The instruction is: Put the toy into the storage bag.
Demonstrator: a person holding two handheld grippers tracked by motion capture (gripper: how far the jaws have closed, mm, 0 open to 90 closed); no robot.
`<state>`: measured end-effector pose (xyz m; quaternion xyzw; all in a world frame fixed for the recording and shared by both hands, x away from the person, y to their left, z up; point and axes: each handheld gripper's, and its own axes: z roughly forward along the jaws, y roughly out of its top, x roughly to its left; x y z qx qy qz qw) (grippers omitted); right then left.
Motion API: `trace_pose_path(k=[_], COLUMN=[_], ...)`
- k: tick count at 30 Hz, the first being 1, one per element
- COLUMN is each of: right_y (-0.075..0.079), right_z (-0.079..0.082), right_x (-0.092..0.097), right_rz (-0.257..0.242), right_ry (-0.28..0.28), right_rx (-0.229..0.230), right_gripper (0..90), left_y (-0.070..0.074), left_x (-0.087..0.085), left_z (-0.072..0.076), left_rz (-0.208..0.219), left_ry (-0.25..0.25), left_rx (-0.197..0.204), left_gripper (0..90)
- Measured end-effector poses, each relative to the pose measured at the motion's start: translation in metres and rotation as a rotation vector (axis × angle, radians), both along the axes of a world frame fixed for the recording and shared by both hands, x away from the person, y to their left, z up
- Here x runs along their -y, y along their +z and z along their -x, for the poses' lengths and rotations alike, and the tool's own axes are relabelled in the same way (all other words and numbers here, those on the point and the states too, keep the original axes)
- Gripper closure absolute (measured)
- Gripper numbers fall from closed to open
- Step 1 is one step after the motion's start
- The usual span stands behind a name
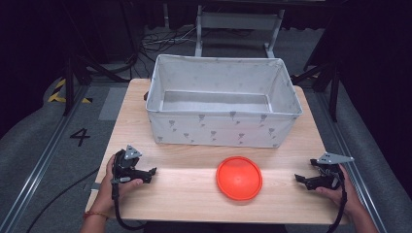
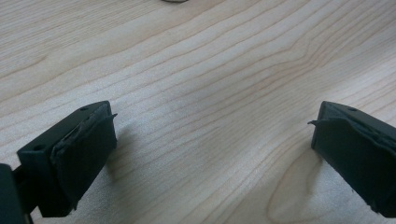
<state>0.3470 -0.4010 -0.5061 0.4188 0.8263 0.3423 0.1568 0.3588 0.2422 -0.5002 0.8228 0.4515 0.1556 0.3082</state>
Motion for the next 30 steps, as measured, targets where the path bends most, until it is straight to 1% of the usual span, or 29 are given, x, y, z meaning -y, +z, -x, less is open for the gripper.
trace_pose_path(k=[2, 3, 4, 5, 6, 8, 10, 11, 12, 14, 16, 18, 20, 23, 24, 25, 26, 27, 28, 30], right_y=[0.002, 0.004, 0.006, 0.008, 0.009, 0.012, 0.015, 0.015, 0.021, 0.022, 0.029, 0.033, 0.037, 0.039, 0.039, 0.039, 0.04, 0.04, 0.04, 0.04], right_z=[0.001, 0.002, 0.003, 0.003, 0.003, 0.004, 0.005, 0.005, 0.008, 0.008, 0.01, 0.011, 0.012, 0.012, 0.012, 0.012, 0.011, 0.011, 0.01, 0.007], right_x=[0.0, -0.002, -0.003, -0.005, -0.007, -0.011, -0.014, -0.014, -0.02, -0.022, -0.031, -0.04, -0.054, -0.071, -0.071, -0.077, -0.091, -0.091, -0.095, -0.11], right_rz=[-0.002, -0.015, -0.028, -0.032, -0.028, -0.046, -0.05, -0.05, -0.07, -0.076, -0.08, -0.087, -0.079, -0.073, -0.073, -0.066, -0.058, -0.058, -0.056, -0.066], right_ry=[-0.013, -0.008, 0.005, 0.001, 0.003, 0.015, 0.028, 0.028, 0.041, 0.05, 0.071, 0.097, 0.129, 0.18, 0.18, 0.195, 0.236, 0.236, 0.248, 0.283], right_rx=[-0.005, -0.017, -0.013, -0.015, -0.014, -0.011, -0.007, -0.007, 0.003, 0.006, 0.021, 0.024, 0.032, 0.034, 0.034, 0.032, 0.028, 0.028, 0.029, 0.018], right_gripper=[9.3, 16.4, 24.7, 21.4, 15.4, 21.3, 18.6, 18.6, 19.1, 19.2, 19.7, 19.9, 19.9, 20.0, 20.0, 20.0, 20.0, 20.0, 20.0, 20.1], left_y=[0.0, 0.0, 0.0, 0.0, 0.0, 0.0, 0.0, 0.0, 0.0, 0.0, 0.0, 0.0, 0.0, 0.0, 0.0, 0.0, 0.0, 0.0, 0.0, 0.0], left_x=[0.0, 0.0, 0.0, 0.0, 0.0, 0.0, 0.0, 0.0, 0.0, 0.0, 0.0, 0.0, 0.0, 0.0, 0.0, 0.0, 0.0, 0.0, 0.0, 0.0], left_z=[0.0, 0.0, 0.0, 0.0, 0.0, 0.0, 0.0, 0.0, 0.0, 0.0, 0.0, 0.0, 0.0, 0.0, 0.0, 0.0, 0.0, 0.0, 0.0, 0.0], left_rz=[-0.001, 0.0, -0.001, -0.001, -0.001, 0.0, 0.002, 0.002, 0.002, 0.0, -0.001, 0.0, 0.0, 0.0, 0.0, 0.0, -0.001, 0.0, 0.0, 0.0], left_ry=[0.002, 0.002, 0.002, 0.002, 0.002, -0.001, -0.001, -0.001, 0.0, -0.002, 0.0, 0.001, 0.001, 0.001, 0.001, 0.001, 0.001, 0.001, 0.001, 0.001], left_rx=[0.0, -0.001, 0.0, 0.0, 0.0, 0.0, -0.001, -0.001, -0.001, -0.002, 0.0, 0.0, 0.0, 0.0, 0.0, 0.0, 0.0, 0.0, 0.0, 0.0], left_gripper=[0.3, 0.3, 0.2, 0.3, 0.3, 0.2, 0.2, 0.2, 0.2, 0.3, 0.4, 0.4, 0.4, 0.4, 0.4, 0.4, 0.4, 0.4, 0.4, 0.4])
